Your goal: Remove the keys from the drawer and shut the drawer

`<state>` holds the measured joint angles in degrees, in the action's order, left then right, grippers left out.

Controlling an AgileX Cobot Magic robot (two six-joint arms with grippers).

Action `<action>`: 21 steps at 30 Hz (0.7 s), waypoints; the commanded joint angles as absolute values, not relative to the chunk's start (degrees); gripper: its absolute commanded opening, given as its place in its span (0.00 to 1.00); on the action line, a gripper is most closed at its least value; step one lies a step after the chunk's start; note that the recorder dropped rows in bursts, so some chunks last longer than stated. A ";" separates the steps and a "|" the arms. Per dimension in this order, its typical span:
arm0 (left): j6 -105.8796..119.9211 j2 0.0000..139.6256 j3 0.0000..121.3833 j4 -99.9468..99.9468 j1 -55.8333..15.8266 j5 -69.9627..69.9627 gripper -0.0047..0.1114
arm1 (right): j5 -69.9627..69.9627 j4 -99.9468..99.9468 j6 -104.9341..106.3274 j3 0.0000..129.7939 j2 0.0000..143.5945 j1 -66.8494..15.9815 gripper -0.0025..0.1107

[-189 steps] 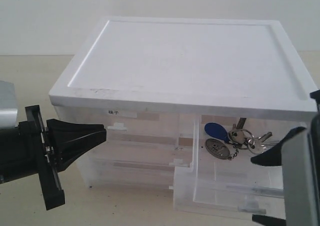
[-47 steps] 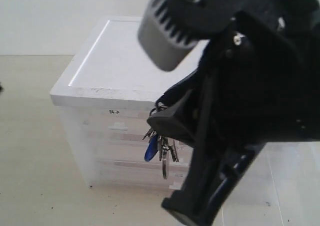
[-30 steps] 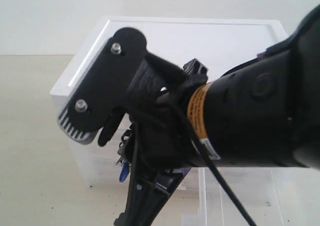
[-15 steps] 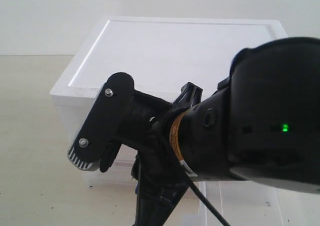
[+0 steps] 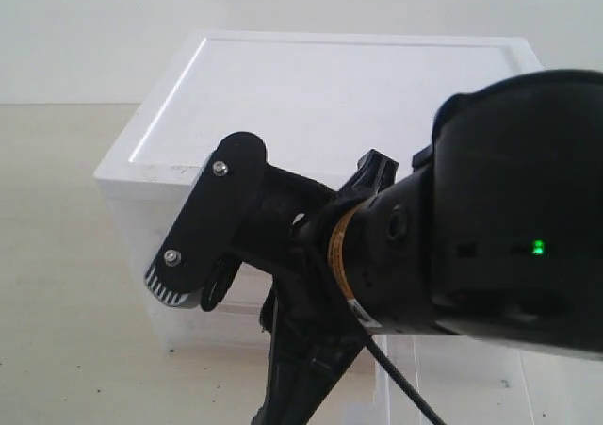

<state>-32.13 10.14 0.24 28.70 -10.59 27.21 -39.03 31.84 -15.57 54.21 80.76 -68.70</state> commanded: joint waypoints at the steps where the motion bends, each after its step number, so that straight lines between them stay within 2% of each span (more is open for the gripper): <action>1: -33.51 9.78 0.00 28.24 -10.71 27.05 0.08 | -39.17 37.25 -21.55 54.61 80.64 -68.53 0.40; 8: -37.33 9.78 0.00 31.52 -10.71 27.02 0.08 | -39.17 40.38 -24.15 54.61 80.64 -68.53 0.40; 12: -49.65 9.78 0.00 47.55 -10.71 27.44 0.08 | -40.25 41.98 -24.32 54.61 80.38 -68.53 0.40; 16: -56.88 9.78 0.00 58.93 -10.71 33.88 0.08 | -41.73 45.06 -28.45 54.61 77.21 -68.53 0.39; 18: -57.22 9.78 0.00 62.17 -10.71 39.29 0.08 | -41.62 45.06 -28.59 54.61 74.66 -68.53 0.33; 21: -60.24 9.78 0.00 68.80 -10.71 46.96 0.08 | -41.50 45.06 -30.01 54.61 69.96 -68.53 0.16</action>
